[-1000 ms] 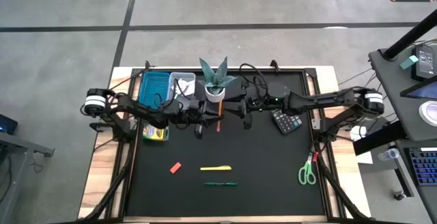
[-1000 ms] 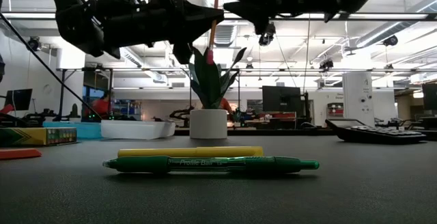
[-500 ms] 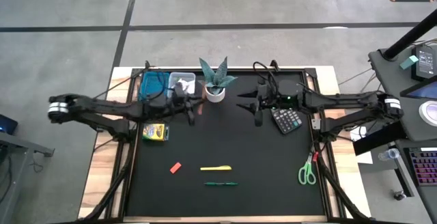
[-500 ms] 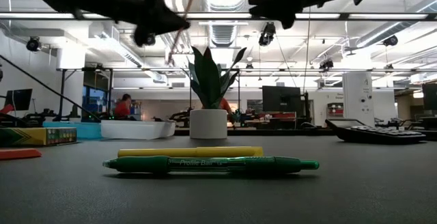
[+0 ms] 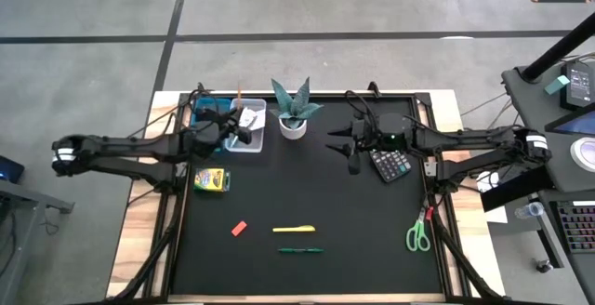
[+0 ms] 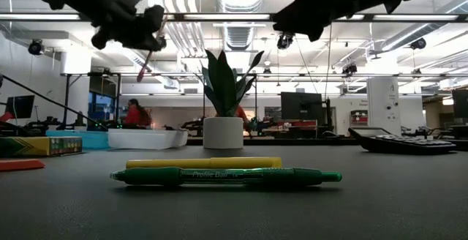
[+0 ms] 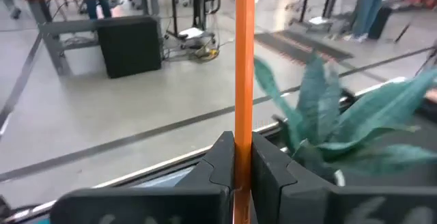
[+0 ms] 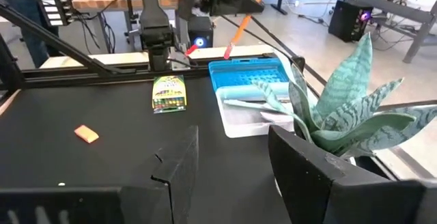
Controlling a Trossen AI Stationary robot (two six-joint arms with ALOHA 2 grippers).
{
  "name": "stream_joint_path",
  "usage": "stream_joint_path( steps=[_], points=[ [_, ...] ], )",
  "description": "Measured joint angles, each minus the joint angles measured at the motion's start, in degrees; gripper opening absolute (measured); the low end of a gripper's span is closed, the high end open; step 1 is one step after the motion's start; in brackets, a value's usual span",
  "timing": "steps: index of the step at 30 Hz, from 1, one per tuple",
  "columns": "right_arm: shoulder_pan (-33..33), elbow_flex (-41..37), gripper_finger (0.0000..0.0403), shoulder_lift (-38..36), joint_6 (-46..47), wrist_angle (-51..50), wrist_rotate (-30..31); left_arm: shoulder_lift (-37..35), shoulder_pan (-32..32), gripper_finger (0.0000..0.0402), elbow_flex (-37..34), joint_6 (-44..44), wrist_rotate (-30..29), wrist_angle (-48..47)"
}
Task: Pack school essentials
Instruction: Put the orange pencil into the blue supply box
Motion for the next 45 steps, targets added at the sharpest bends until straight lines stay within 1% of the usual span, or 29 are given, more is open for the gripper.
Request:
stream_joint_path(
  steps=[7,9,11,14,16,20,24,28,31,36,41,45],
  points=[
    [0.0,0.0,0.0164,-0.1,-1.2,-0.2,0.0,4.4,5.0,0.0003,0.1,-2.0,0.3,-0.4],
    [0.0,0.0,0.0165,0.0,-1.3,-0.4,0.0,5.1,7.0,0.0003,0.5,-3.5,0.7,-2.3],
    [0.0,0.0,0.0166,0.0,-1.5,-0.5,0.0,5.9,9.2,0.0003,1.1,-5.8,2.5,-5.2],
    [0.0,0.0,0.0166,0.0,-1.9,-0.5,0.0,7.2,13.1,0.0003,1.7,-9.9,9.4,-9.8],
    [0.0,0.0,0.0166,0.0,-2.1,-0.5,0.0,8.6,15.5,0.0003,2.0,-11.9,14.7,-11.0],
    [0.0,0.0,0.0166,0.0,-2.1,-0.5,0.0,12.3,20.0,0.0003,4.0,-13.5,23.6,-16.3],
    [0.0,0.0,0.0166,0.0,-2.1,-0.5,0.0,16.8,23.7,0.0003,9.2,-13.4,28.8,-24.7],
    [0.0,0.0,0.0166,0.0,-2.1,-0.5,0.0,21.2,25.7,0.0003,15.7,-12.9,29.9,-32.8],
    [0.0,0.0,0.0166,0.0,-2.1,-0.5,0.0,24.3,26.9,0.0003,18.9,-13.3,30.0,-37.2],
    [0.0,0.0,0.0166,0.0,-2.4,-0.5,0.0,29.8,27.3,0.0004,21.9,-13.8,32.3,-37.4],
    [0.0,0.0,0.0166,0.0,-2.6,-0.5,0.0,34.8,27.3,0.0005,24.1,-15.1,32.4,-37.4],
    [0.0,0.0,0.0166,0.0,-2.7,-0.5,0.0,37.0,27.4,0.0005,24.0,-16.8,32.4,-37.4]
  ],
)
